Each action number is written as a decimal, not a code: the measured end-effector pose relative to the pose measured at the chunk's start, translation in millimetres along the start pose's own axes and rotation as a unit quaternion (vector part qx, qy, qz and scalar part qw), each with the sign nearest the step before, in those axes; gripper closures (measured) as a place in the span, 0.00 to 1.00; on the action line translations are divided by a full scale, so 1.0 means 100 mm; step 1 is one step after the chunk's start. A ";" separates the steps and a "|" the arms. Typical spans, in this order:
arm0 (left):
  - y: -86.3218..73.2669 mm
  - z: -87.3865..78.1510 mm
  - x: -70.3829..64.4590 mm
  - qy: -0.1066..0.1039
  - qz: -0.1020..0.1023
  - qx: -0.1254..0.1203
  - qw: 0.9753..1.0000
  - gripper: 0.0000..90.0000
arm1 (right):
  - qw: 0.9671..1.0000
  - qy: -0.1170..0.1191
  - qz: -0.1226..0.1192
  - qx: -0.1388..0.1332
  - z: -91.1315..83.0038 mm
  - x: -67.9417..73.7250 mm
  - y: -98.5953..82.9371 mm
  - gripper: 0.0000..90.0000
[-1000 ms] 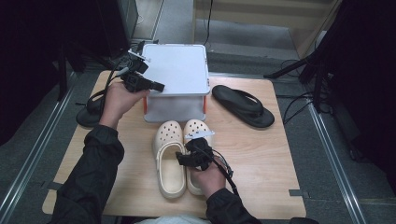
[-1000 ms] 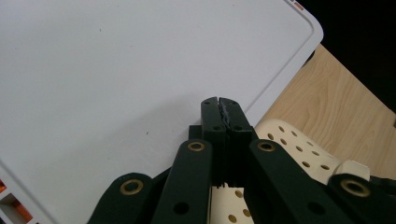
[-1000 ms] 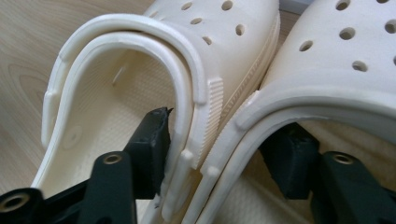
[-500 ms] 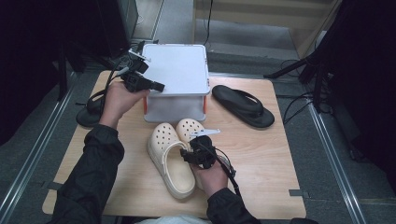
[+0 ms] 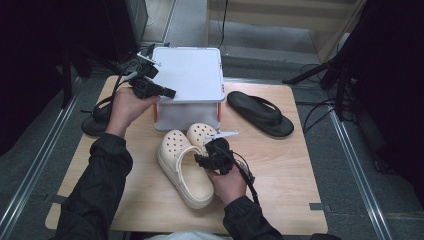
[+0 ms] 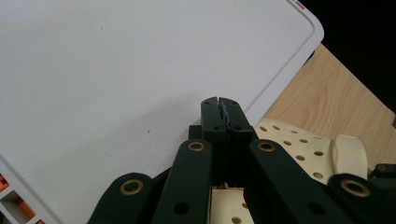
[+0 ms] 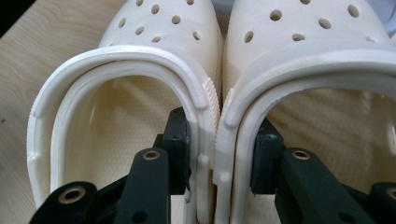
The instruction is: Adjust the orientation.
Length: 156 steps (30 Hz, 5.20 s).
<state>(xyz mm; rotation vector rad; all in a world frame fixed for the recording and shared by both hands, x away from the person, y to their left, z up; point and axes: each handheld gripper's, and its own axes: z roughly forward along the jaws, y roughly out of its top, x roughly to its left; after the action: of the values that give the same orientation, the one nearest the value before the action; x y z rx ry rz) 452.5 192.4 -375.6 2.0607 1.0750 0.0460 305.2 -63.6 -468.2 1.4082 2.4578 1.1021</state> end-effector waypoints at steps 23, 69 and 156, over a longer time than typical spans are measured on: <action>0.00 0.00 0.00 -0.001 -0.001 0.000 1.000 1.00 | 1.000 -0.010 -0.011 -0.011 0.42 -0.10 0.70 0.74; 0.00 0.00 0.01 0.000 0.000 0.000 1.000 1.00 | 0.999 -0.028 0.008 -0.043 0.49 -0.31 0.91 0.62; -0.01 0.00 0.02 0.000 -0.009 -0.001 1.000 1.00 | 0.998 0.018 -0.065 0.005 0.96 0.16 0.37 1.00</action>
<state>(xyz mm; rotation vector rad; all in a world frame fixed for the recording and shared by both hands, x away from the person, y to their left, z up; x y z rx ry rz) 452.8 193.9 -376.6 2.0497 1.0924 0.0393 362.6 11.8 -511.4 1.2216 2.5425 1.0979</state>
